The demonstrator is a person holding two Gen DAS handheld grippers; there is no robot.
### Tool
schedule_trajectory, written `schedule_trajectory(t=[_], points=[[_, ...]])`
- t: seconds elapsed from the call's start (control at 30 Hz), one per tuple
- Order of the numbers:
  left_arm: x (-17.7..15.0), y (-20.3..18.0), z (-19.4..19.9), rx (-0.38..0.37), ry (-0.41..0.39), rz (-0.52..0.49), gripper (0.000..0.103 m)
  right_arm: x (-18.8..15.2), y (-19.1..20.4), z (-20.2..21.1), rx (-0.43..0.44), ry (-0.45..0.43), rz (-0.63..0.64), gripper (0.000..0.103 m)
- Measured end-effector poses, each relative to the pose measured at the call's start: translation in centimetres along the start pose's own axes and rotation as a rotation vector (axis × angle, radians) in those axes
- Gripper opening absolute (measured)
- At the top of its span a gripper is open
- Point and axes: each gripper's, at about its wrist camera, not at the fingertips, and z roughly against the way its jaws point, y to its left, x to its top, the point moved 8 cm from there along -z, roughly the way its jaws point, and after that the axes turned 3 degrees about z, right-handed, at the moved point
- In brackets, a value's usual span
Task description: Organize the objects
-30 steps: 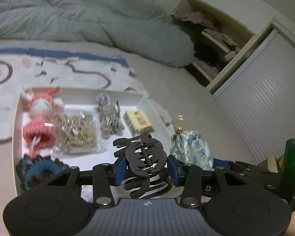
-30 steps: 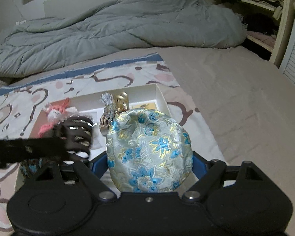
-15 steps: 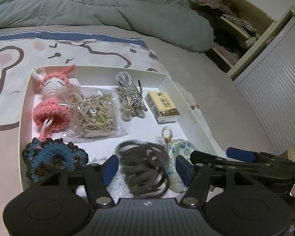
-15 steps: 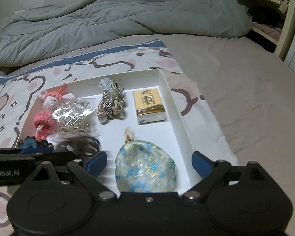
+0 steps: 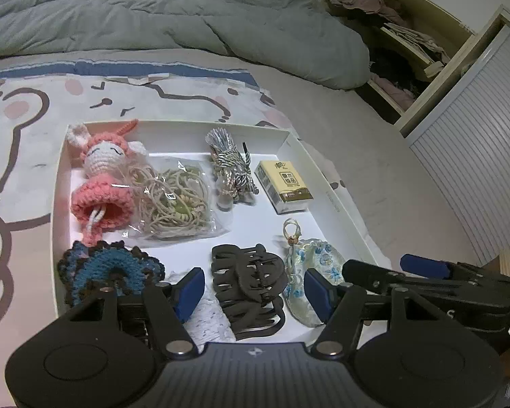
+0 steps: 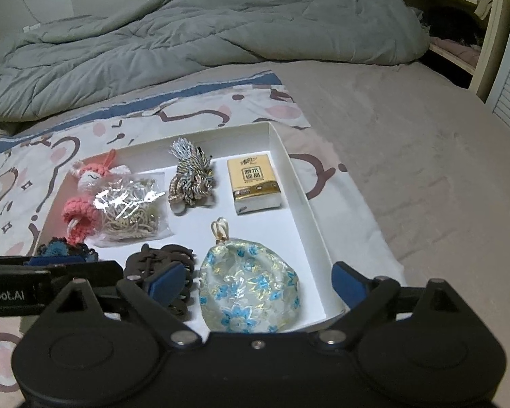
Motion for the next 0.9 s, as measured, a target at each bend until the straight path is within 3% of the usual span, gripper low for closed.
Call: schedule_trajectory(t=[0.23,0.4,0.57,0.73,0.9], points=[[0.4,0.0,1.8,0.018,-0.017,-0.02,0.067,0.5,0.5,1.6,0.013,-0.029,-0.014,0.094],[0.5,0.2,3.6,0.042,-0.035,-0.031,0.075,0.9,1.1,3.5,0.027,-0.061,-0.012,0.094],[1.0,0.5,6.2,0.087,-0.078,-0.043,0.091,1.0,1.9,5.7,0.05,-0.084,-0.016,0.098],[1.5,0.6,9.0,0.115,-0.116,-0.07,0.099,1.2,2.7,7.6,0.052,-0.115,0.005,0.103],[1.6,0.5,11.3,0.138,-0.135,-0.106,0.101,1.3,3.5,9.5,0.056,-0.134,0.021,0.103]])
